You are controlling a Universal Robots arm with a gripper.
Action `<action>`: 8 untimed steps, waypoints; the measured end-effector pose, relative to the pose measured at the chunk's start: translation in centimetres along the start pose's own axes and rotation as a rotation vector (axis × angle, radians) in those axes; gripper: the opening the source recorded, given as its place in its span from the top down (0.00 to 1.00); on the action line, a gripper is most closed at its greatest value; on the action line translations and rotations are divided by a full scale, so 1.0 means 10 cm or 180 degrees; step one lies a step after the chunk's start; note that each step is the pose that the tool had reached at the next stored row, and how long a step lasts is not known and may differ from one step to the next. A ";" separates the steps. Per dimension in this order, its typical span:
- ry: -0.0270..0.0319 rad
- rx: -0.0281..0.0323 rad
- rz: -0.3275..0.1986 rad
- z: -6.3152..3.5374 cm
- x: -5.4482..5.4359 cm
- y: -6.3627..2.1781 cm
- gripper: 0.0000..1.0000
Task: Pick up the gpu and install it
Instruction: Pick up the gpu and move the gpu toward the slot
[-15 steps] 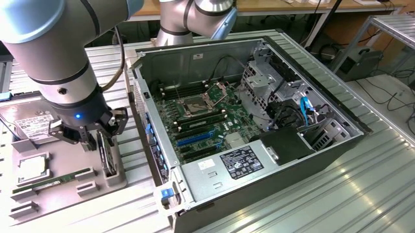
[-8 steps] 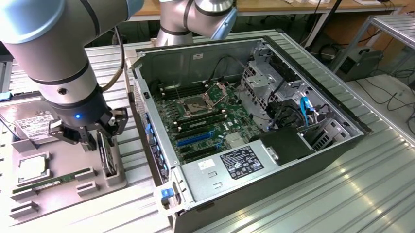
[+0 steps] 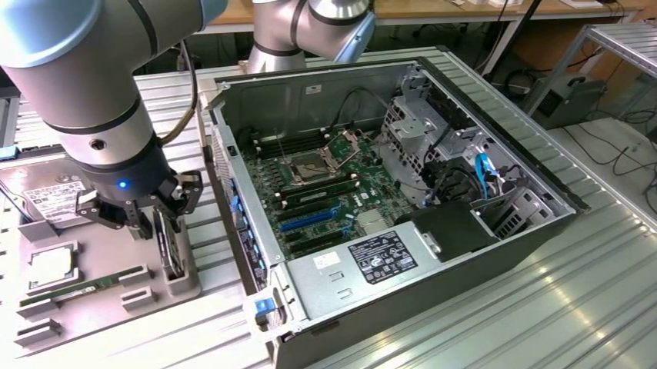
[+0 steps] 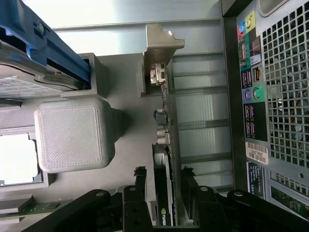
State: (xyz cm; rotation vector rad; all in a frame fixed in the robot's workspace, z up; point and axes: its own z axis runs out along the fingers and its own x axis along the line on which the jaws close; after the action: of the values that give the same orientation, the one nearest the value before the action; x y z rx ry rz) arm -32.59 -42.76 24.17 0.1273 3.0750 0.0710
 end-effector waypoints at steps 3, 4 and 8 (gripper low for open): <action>0.0000 0.0000 0.0000 0.000 0.00 0.000 0.59; 0.0000 0.0000 0.0000 0.000 0.00 0.000 0.59; 0.0001 0.0001 0.0000 0.000 0.00 -0.001 0.68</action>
State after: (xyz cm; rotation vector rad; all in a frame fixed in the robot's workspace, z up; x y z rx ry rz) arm -32.60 -42.77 24.18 0.1271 3.0754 0.0705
